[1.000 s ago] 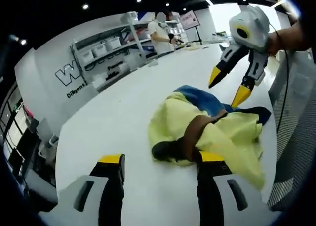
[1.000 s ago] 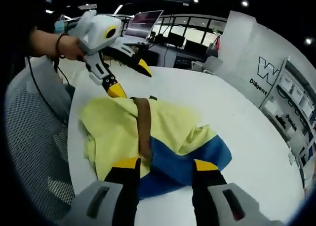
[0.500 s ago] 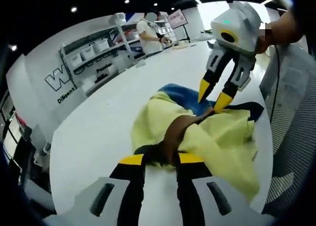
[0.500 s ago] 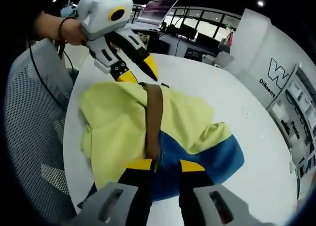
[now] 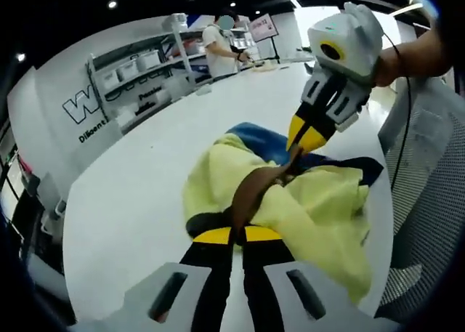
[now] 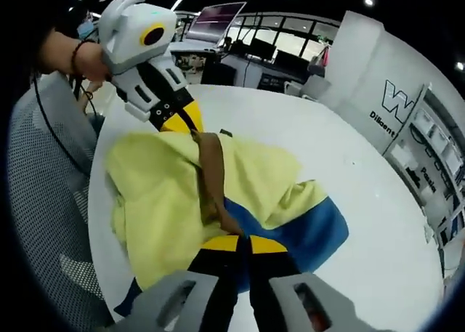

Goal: Fold the garment on the visible template until the final outline fits inside the template.

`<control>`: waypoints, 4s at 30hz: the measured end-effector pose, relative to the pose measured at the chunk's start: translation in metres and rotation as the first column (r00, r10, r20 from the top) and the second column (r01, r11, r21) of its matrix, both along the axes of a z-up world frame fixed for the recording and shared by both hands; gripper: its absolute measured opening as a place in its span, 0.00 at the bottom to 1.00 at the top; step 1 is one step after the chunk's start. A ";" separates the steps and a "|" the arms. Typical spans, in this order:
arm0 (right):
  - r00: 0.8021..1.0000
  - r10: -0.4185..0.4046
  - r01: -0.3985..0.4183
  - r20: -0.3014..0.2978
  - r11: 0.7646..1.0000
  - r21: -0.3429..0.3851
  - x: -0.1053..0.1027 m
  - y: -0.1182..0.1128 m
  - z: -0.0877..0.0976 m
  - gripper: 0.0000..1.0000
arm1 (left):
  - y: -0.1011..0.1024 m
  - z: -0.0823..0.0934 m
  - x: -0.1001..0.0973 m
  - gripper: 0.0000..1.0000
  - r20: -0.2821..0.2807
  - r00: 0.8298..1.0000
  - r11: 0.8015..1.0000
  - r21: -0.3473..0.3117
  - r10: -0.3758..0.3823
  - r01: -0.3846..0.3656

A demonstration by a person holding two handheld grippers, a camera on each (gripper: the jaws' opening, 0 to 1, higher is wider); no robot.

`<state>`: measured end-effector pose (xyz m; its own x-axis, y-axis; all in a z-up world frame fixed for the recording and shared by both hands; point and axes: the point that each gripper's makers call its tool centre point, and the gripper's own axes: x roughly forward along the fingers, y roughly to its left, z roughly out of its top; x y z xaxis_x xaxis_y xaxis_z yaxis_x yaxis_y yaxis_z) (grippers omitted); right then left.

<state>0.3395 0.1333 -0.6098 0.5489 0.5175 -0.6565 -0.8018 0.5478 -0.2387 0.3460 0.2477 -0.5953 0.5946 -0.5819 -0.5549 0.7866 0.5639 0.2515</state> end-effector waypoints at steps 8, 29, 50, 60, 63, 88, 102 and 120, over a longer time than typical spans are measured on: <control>1.000 -0.023 0.022 0.009 0.998 0.056 0.007 -0.001 0.014 0.00 | 0.004 0.012 0.005 0.00 0.005 0.999 0.999 -0.021 0.047 -0.047; 0.995 -0.089 0.082 0.050 0.989 0.126 0.037 -0.006 0.052 0.00 | 0.010 0.041 0.025 0.00 0.070 0.995 0.997 -0.007 0.077 -0.076; 0.982 -0.170 0.150 0.082 0.967 0.205 0.070 -0.009 0.072 0.00 | 0.005 0.073 0.061 0.00 0.147 0.986 0.995 -0.062 0.083 -0.075; 0.976 -0.188 0.160 0.108 0.961 0.227 0.092 -0.010 0.084 0.00 | 0.007 0.091 0.092 0.00 0.170 0.979 0.992 -0.076 0.109 -0.098; 0.964 -0.219 0.175 0.149 0.949 0.261 0.103 -0.011 0.097 0.00 | 0.005 0.100 0.104 0.00 0.189 0.976 0.993 -0.070 0.112 -0.100; 0.943 -0.266 0.205 0.200 0.938 0.280 0.188 -0.016 0.102 0.00 | -0.007 0.097 0.180 0.00 0.143 0.978 0.989 -0.029 0.150 -0.148; 0.933 -0.336 0.306 0.131 0.930 0.205 0.235 -0.023 0.057 0.00 | -0.008 0.046 0.217 0.00 0.046 0.974 0.974 0.025 0.223 -0.224; 0.965 -0.240 0.242 0.102 0.970 -0.007 0.248 -0.028 0.028 0.01 | -0.012 0.016 0.222 0.15 -0.041 0.976 0.975 0.055 0.216 -0.214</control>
